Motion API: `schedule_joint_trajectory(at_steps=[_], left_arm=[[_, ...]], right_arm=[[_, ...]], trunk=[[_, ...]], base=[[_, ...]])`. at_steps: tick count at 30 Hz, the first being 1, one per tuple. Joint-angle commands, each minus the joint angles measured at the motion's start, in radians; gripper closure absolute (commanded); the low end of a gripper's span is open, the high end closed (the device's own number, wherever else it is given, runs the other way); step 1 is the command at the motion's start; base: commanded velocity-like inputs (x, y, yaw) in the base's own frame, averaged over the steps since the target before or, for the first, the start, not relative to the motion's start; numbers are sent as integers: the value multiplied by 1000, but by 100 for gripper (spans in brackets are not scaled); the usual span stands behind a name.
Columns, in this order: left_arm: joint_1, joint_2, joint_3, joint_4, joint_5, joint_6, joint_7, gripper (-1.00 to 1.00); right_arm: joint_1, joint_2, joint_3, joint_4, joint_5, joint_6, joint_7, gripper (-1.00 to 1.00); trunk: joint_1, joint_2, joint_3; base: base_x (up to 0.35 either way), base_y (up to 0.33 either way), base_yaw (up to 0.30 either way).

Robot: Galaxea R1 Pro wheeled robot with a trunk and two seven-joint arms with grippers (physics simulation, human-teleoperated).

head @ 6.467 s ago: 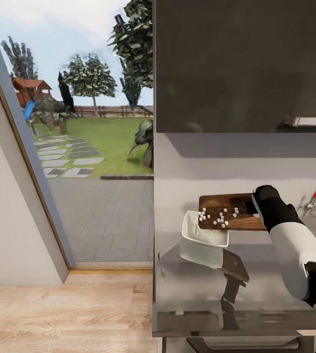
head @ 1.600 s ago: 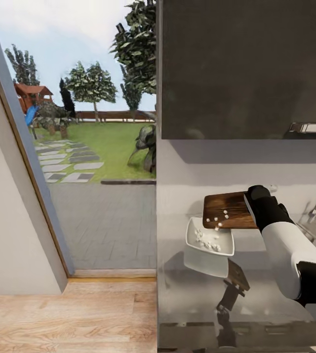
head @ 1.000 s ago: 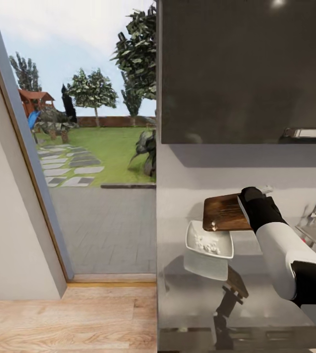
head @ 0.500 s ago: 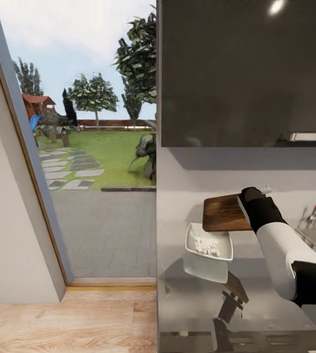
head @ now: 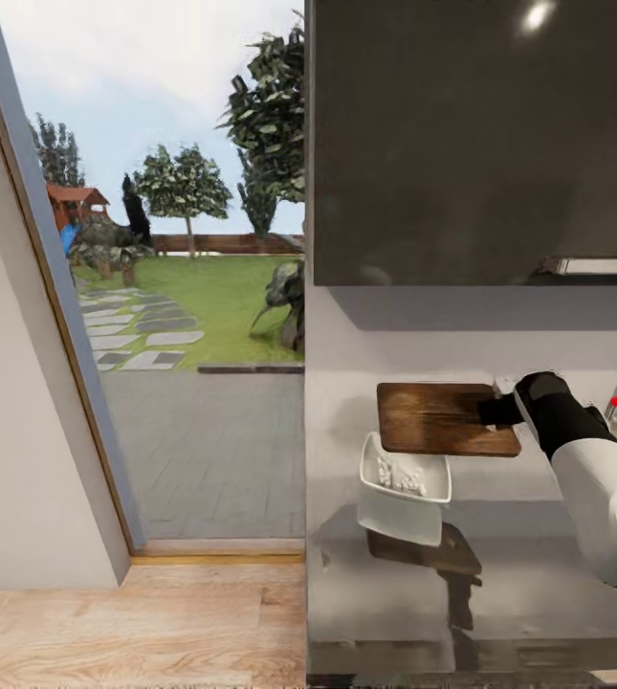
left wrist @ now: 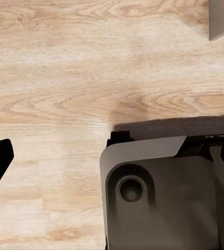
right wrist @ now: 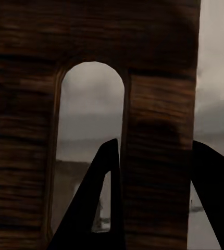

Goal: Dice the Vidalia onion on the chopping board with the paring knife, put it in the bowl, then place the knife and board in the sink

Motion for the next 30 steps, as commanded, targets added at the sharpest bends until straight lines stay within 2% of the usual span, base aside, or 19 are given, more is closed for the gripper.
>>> schedule_joint_trajectory(at_steps=[1,4,6,8,10,13,23,25,30], left_arm=[[-2,-1,-9,4,10,-8,0,-100],[-2,-1,-9,4,10,-12,0,-100],[-2,-1,-9,4,10,-14,1,-100],[-2,-1,-9,4,10,-15,1,-100],[-2,-1,-9,4,9,-16,0,-100],[-2,-4,-9,4,9,-20,0,-100],[-2,-7,-9,4,9,-26,0,-100],[-2,-7,-9,4,9,-26,0,-100],[-2,-7,-9,4,9,-26,0,-100]], right_arm=[[-1,0,-5,14,13,-23,16,100],[-1,5,-6,62,11,-67,31,100],[-1,30,-6,102,13,-99,32,100],[-1,51,-6,137,14,-160,30,100],[-1,61,-6,188,13,-241,30,100],[-1,71,-7,235,13,-301,29,100],[-1,71,-11,246,14,-317,30,100],[-1,68,-34,246,15,-318,30,100],[-1,65,-173,248,17,-316,9,100]], trunk=[[0,-1,-2],[0,-1,-2],[0,-1,-2],[0,-1,-2],[0,-1,-2],[0,-1,-2],[0,-1,-2],[0,-1,-2],[0,-1,-2]], base=[[-264,-71,0],[-292,-93,0],[-306,-105,0],[-310,-108,0],[-312,-111,0],[-313,-125,0],[-306,-177,0],[-279,-224,0],[-245,-256,0]])
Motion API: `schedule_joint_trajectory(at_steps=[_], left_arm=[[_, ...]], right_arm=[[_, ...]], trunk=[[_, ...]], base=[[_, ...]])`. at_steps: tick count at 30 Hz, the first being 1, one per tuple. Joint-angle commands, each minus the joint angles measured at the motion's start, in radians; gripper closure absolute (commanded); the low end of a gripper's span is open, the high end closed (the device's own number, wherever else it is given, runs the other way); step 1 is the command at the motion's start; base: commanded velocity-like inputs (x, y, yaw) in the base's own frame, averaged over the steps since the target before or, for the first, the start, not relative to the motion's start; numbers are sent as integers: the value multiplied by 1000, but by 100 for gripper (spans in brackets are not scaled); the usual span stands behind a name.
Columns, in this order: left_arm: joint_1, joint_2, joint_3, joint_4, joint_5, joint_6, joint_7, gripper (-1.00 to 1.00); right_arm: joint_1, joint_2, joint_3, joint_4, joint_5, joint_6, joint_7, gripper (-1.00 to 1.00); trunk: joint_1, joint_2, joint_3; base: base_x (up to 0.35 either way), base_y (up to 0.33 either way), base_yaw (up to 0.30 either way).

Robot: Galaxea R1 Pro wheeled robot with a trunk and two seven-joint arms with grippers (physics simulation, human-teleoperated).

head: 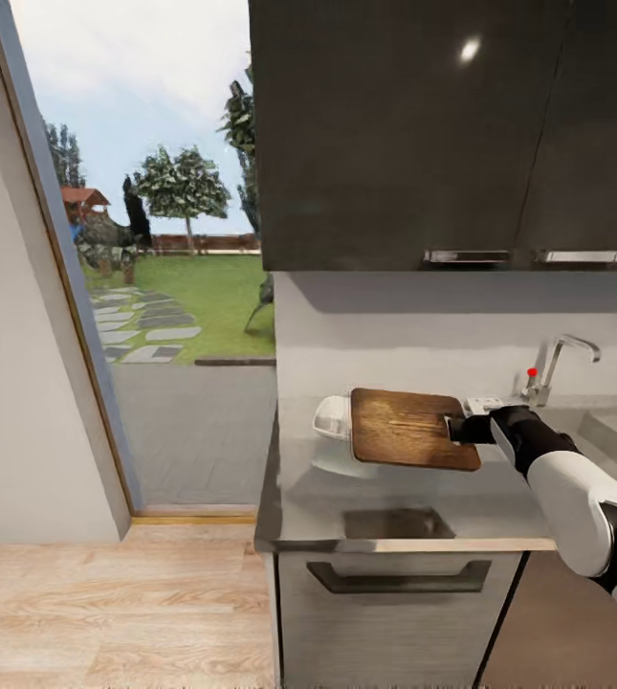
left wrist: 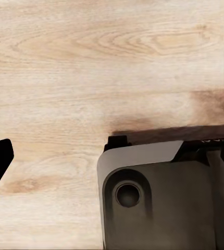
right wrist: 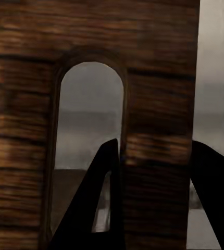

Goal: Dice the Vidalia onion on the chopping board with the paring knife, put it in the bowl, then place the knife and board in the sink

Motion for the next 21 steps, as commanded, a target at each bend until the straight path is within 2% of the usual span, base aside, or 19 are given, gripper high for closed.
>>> schedule_joint_trajectory(at_steps=[1,3,6,8,17,21], left_arm=[[-2,-1,-9,5,10,-8,0,-100],[-2,-1,-9,5,10,-8,0,-100],[-2,-1,-9,5,10,-8,0,-100],[-2,-1,-9,5,10,-8,0,-100],[-2,-1,-9,5,11,-6,1,-100],[-2,-1,-9,5,11,-6,1,-100]], right_arm=[[0,1,-22,-2,4,5,-7,100],[0,3,-37,-1,3,4,-58,100],[0,9,-45,2,0,3,-176,100],[0,11,-47,4,-1,2,-219,100],[0,21,-47,9,-3,3,-241,100],[0,45,-47,9,-3,5,-243,100]], trunk=[[0,-1,-2],[0,-1,-2],[0,-1,-2],[0,-1,-2],[0,-1,-2],[0,-1,-1]], base=[[-221,-274,0],[-217,-278,0],[-213,-280,0],[-212,-282,0],[-152,-303,0],[-16,-335,-128]])
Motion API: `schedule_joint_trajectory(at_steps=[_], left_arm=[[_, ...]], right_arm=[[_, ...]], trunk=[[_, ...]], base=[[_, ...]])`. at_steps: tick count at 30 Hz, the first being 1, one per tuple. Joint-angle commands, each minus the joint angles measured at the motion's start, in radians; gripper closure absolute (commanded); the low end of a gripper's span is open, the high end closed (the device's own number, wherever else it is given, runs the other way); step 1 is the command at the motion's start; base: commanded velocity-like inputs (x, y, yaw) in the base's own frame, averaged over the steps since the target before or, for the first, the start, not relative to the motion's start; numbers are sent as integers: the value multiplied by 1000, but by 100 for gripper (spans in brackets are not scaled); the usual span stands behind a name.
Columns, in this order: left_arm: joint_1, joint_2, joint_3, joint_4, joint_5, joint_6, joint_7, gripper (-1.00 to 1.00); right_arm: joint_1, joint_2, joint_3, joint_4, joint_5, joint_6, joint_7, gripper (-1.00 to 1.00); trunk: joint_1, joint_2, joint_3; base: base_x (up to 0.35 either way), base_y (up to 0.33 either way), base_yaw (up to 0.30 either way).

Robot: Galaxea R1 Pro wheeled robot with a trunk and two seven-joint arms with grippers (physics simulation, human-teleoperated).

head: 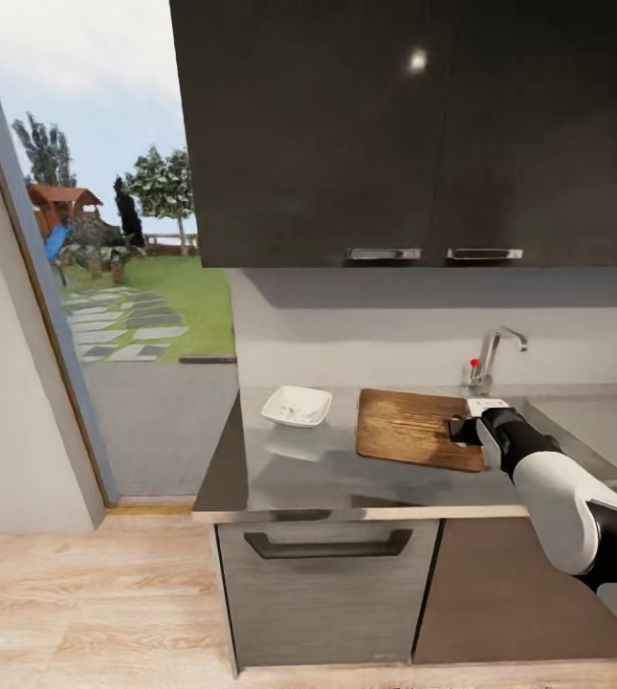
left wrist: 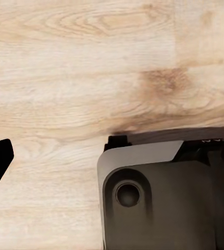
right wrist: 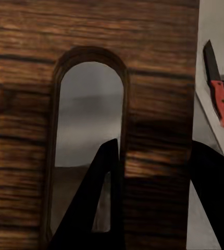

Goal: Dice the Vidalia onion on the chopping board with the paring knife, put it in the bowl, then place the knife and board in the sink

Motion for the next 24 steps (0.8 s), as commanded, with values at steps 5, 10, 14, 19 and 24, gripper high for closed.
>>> schedule_joint_trajectory(at_steps=[5,10,14,19,24], left_arm=[[-2,0,-9,5,10,-8,0,-100],[-2,1,-9,5,10,-8,0,-100],[-2,1,-9,5,10,-8,0,-100],[-2,1,-9,5,9,-8,0,-100],[-2,1,-9,5,10,-8,0,-100]], right_arm=[[-1,23,-11,-3,19,5,7,100],[-1,26,-11,-3,19,5,7,100],[-1,29,-11,-2,18,5,7,100],[-1,53,-11,0,18,4,7,100],[-1,109,-11,9,20,0,5,100]], trunk=[[0,-1,0],[0,-1,3],[0,-1,6],[0,-1,8],[0,-1,8]], base=[[-2,-339,-255],[0,-340,-270],[0,-340,-249],[24,-340,-149],[86,-339,-20]])
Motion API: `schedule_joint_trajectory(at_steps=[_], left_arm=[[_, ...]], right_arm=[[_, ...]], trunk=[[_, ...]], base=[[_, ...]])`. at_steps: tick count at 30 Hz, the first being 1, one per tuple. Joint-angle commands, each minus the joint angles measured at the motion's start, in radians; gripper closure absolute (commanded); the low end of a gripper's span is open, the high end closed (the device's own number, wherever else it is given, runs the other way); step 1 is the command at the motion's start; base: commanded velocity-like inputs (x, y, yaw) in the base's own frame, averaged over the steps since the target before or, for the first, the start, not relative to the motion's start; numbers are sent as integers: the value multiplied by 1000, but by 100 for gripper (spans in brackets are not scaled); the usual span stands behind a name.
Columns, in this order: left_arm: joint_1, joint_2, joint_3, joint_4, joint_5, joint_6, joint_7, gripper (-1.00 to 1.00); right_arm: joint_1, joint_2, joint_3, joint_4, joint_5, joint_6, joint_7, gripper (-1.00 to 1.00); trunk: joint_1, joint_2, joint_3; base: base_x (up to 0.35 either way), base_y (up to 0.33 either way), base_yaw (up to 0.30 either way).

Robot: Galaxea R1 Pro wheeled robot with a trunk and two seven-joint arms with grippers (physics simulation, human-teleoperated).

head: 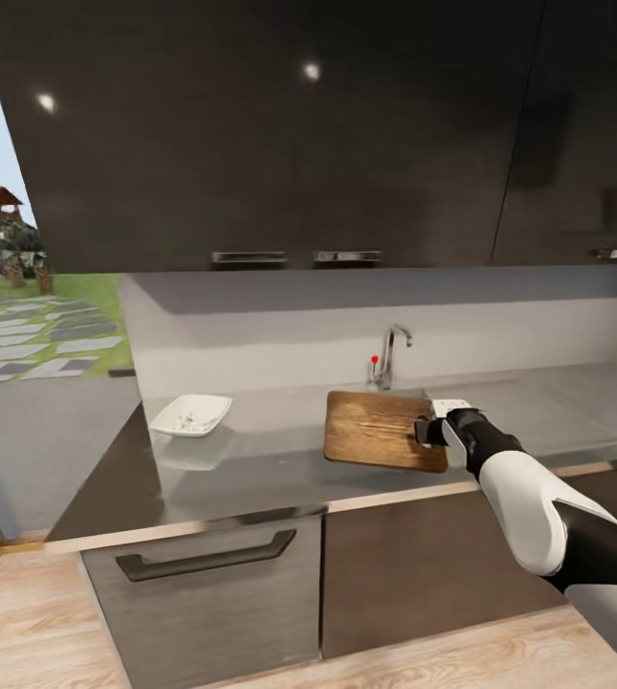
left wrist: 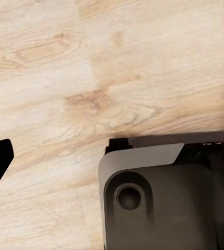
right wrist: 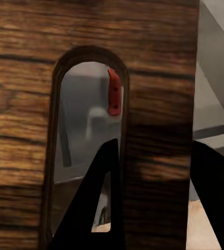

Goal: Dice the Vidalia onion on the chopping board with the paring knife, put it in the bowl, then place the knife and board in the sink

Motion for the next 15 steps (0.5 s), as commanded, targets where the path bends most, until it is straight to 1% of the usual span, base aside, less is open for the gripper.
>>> schedule_joint_trajectory(at_steps=[1,3,4,5,11,12,14,15], left_arm=[[-2,0,-9,5,10,-8,0,-100],[-2,0,-9,5,10,-8,0,-100],[-2,0,-9,5,11,-8,0,-100],[-2,0,-9,5,11,-8,0,-100],[-2,-1,-9,3,10,-8,0,-100],[-2,-1,-9,3,10,-8,0,-100],[-2,-1,-9,4,10,-8,0,-100],[-2,-1,-9,4,10,-8,0,-100]], right_arm=[[-1,11,-10,-3,20,4,6,100],[-1,33,-10,-1,21,3,-2,100],[-1,47,-10,-1,21,3,-17,100],[-1,54,-10,-1,20,3,-32,100],[-1,74,-15,0,11,0,-139,100],[-1,82,-21,-2,-4,0,-173,100],[-1,105,-51,-4,-71,-1,-287,100],[-1,124,-73,-7,-129,-11,-385,100]], trunk=[[0,-1,-1],[0,-1,-1],[0,-1,-1],[0,-1,-1],[0,-1,-1],[0,-1,-1],[0,-1,-1],[0,-1,-1]], base=[[95,-339,-4],[97,-339,-2],[99,-338,-1],[100,-338,-1],[102,-337,0],[108,-335,0],[111,-334,0],[112,-334,0]])
